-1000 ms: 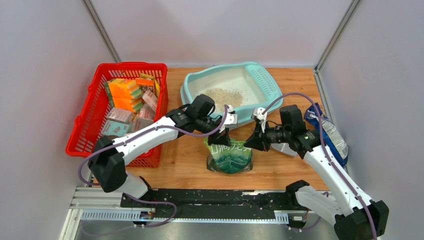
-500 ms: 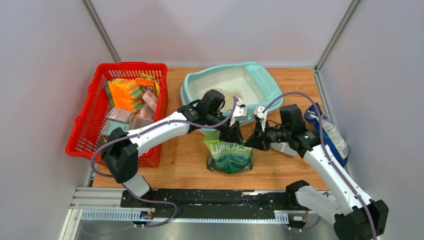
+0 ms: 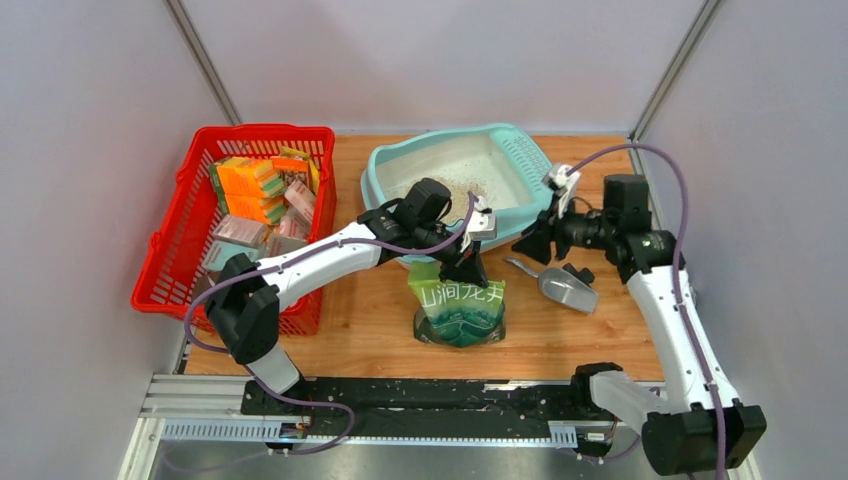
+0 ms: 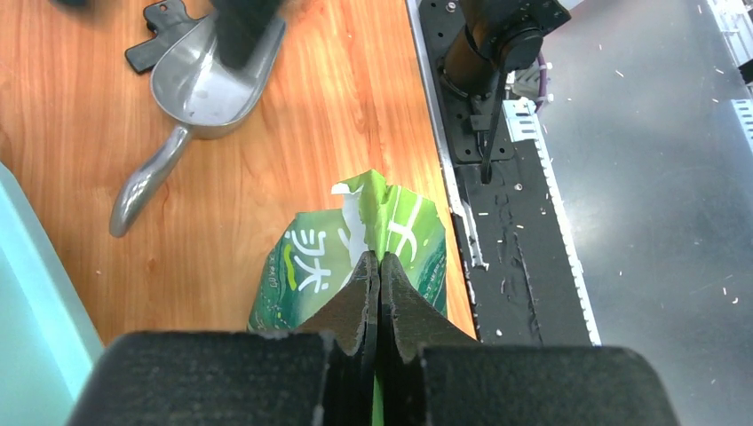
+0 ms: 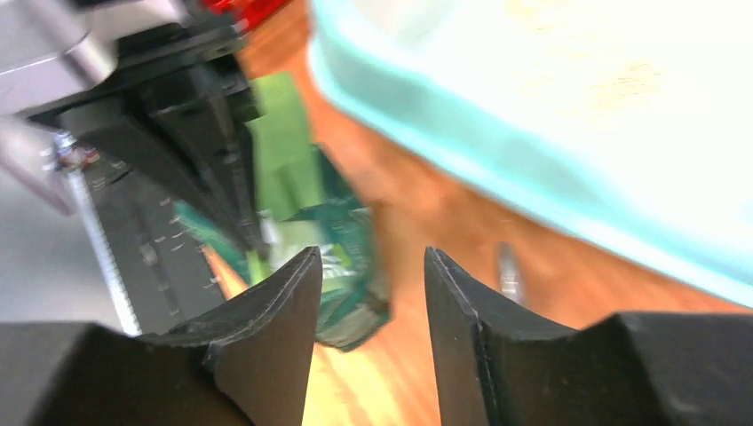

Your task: Fill the litter box with clean litter

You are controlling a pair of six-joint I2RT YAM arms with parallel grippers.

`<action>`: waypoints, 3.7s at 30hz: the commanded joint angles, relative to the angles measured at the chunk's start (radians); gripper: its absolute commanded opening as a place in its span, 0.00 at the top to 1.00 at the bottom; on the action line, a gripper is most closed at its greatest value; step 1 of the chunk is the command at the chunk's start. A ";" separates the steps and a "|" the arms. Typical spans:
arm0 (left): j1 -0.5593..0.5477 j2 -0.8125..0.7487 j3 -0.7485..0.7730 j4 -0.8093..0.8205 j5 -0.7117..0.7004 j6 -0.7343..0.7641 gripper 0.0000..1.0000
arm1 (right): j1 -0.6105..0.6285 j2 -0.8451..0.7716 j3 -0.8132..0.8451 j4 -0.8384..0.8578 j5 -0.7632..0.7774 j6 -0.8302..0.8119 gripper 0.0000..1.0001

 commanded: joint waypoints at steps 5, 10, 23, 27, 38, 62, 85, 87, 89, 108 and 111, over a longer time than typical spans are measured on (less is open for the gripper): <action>-0.004 0.015 0.046 0.044 0.022 -0.015 1.00 | -0.312 0.231 0.173 -0.333 0.220 -0.360 0.48; -0.004 0.017 0.044 0.044 0.020 -0.018 1.00 | -0.371 0.415 0.188 -0.374 0.434 -0.438 0.43; -0.003 0.020 0.046 0.047 0.015 -0.023 1.00 | -0.425 0.694 0.227 -0.258 0.649 -0.340 0.43; -0.003 0.018 0.041 0.047 0.008 -0.020 1.00 | -0.428 0.737 0.231 -0.232 0.664 -0.334 0.41; -0.003 0.030 0.049 0.044 0.003 -0.021 1.00 | -0.477 0.852 0.274 -0.268 0.577 -0.306 0.60; -0.003 0.052 0.064 0.047 -0.008 -0.030 1.00 | -0.501 0.427 0.334 -0.511 0.108 -0.463 1.00; -0.006 0.050 0.027 0.183 -0.058 -0.187 1.00 | -0.046 -0.059 0.148 -0.805 0.001 -0.624 1.00; -0.006 0.044 0.023 0.185 -0.057 -0.190 1.00 | -0.032 -0.042 0.156 -0.827 0.012 -0.627 1.00; -0.006 0.041 0.020 0.183 -0.054 -0.188 1.00 | -0.014 -0.027 0.159 -0.831 0.030 -0.621 1.00; 0.000 -0.022 -0.051 0.203 -0.011 -0.176 0.84 | 0.095 0.076 0.116 -0.707 0.182 -0.503 1.00; 0.000 -0.020 -0.042 0.177 0.028 -0.141 0.69 | 0.097 0.084 0.107 -0.673 0.205 -0.460 1.00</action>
